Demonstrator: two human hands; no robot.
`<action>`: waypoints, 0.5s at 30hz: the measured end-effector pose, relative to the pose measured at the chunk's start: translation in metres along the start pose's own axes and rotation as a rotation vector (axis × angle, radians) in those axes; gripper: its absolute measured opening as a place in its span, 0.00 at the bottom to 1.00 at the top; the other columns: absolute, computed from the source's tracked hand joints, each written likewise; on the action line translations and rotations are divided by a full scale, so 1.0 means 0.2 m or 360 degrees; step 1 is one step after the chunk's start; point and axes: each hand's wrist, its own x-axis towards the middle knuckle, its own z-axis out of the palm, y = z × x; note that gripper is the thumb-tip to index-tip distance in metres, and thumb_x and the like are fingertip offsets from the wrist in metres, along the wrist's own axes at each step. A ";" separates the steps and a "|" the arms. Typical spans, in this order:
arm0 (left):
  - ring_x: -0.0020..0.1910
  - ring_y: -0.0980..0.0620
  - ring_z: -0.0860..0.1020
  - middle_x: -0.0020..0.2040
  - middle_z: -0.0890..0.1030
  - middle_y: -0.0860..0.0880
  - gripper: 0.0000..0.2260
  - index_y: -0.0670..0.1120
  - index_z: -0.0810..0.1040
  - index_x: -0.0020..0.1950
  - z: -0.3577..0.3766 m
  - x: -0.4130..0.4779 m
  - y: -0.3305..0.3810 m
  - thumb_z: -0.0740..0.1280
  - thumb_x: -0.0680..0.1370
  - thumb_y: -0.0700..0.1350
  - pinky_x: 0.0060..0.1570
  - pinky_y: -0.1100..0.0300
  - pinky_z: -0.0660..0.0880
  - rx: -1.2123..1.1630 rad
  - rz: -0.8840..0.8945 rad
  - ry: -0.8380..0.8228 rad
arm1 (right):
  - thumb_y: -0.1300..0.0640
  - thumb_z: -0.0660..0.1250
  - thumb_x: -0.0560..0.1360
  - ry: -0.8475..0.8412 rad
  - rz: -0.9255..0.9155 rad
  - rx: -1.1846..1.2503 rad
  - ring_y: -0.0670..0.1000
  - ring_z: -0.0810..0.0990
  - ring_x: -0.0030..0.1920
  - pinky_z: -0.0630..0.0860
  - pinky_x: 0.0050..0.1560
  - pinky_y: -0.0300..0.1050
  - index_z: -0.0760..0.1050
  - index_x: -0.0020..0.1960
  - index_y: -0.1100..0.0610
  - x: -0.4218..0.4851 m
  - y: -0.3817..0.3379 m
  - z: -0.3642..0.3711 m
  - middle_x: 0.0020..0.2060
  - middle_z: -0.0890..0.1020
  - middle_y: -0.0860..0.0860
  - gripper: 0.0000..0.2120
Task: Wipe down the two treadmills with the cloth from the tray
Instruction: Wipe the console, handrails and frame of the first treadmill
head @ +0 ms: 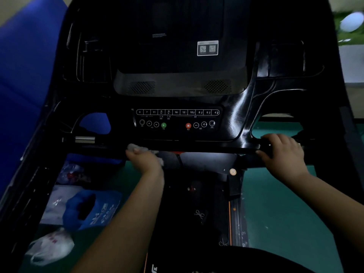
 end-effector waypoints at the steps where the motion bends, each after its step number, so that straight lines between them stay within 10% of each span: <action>1: 0.34 0.44 0.74 0.41 0.74 0.40 0.09 0.39 0.67 0.52 0.03 -0.06 -0.04 0.49 0.82 0.41 0.41 0.55 0.69 0.0036 0.0010 -0.0042 | 0.55 0.76 0.67 0.0008 -0.0004 -0.0002 0.66 0.76 0.54 0.70 0.56 0.58 0.77 0.58 0.58 0.00 0.00 0.00 0.50 0.79 0.60 0.21; 7: 0.67 0.41 0.70 0.71 0.67 0.38 0.21 0.43 0.57 0.76 0.17 -0.41 -0.10 0.52 0.82 0.43 0.67 0.54 0.65 0.0307 0.0069 -0.0311 | 0.53 0.76 0.68 0.0024 -0.0023 -0.0010 0.65 0.76 0.54 0.70 0.56 0.58 0.76 0.58 0.58 0.00 0.02 0.02 0.50 0.79 0.60 0.21; 15: 0.72 0.42 0.64 0.75 0.58 0.39 0.23 0.41 0.51 0.77 0.29 -0.66 -0.10 0.53 0.83 0.41 0.68 0.59 0.60 0.0344 -0.0049 -0.0394 | 0.54 0.74 0.70 0.0000 -0.0034 0.0033 0.64 0.75 0.57 0.68 0.59 0.58 0.76 0.60 0.57 0.00 0.03 0.02 0.53 0.79 0.59 0.21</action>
